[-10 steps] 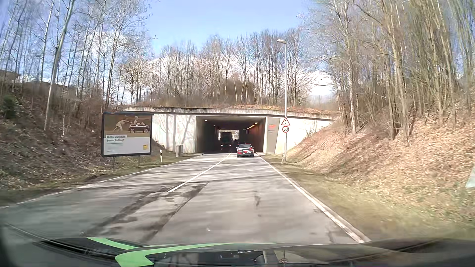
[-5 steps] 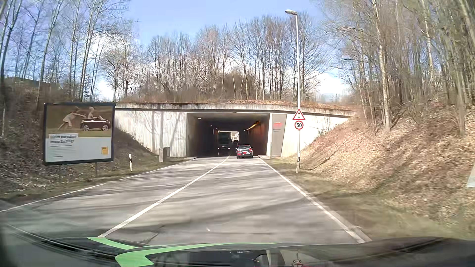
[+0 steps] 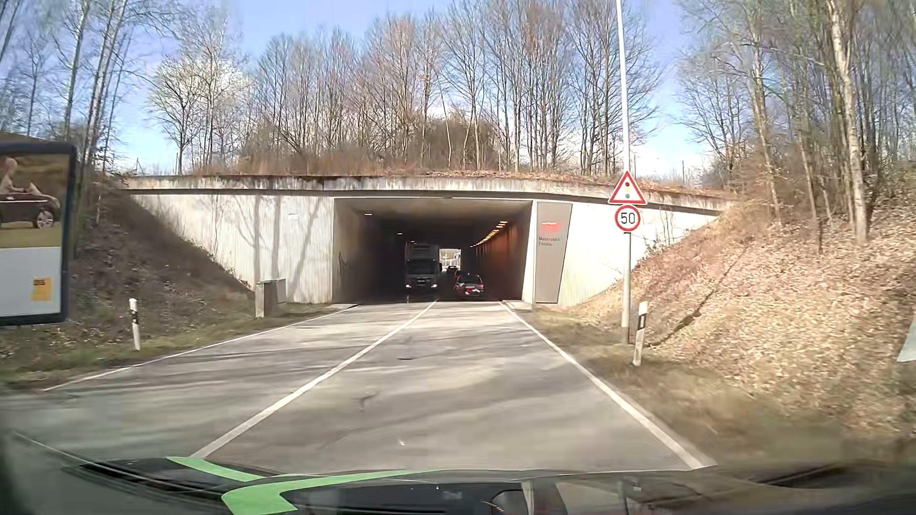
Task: Follow the waypoints while adhering to traffic rules and regulations
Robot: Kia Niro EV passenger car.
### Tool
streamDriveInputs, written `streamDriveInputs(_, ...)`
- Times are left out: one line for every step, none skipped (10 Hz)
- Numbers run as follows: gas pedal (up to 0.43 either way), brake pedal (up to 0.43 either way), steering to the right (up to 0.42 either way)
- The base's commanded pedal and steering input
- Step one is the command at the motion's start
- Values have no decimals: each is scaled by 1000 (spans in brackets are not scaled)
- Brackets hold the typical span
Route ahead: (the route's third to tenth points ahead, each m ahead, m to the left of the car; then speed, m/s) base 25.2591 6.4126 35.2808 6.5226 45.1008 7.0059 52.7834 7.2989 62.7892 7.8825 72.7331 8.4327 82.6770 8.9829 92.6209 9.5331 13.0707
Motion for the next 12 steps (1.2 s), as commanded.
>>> streamDriveInputs(39,0,0)
streamDriveInputs(39,0,-2)
streamDriveInputs(39,0,-2)
streamDriveInputs(39,0,-2)
streamDriveInputs(39,0,-2)
streamDriveInputs(47,0,-2)
streamDriveInputs(47,0,-2)
streamDriveInputs(47,0,-2)
streamDriveInputs(47,0,-2)
streamDriveInputs(47,0,-2)
streamDriveInputs(47,0,-4)
streamDriveInputs(47,0,-4)
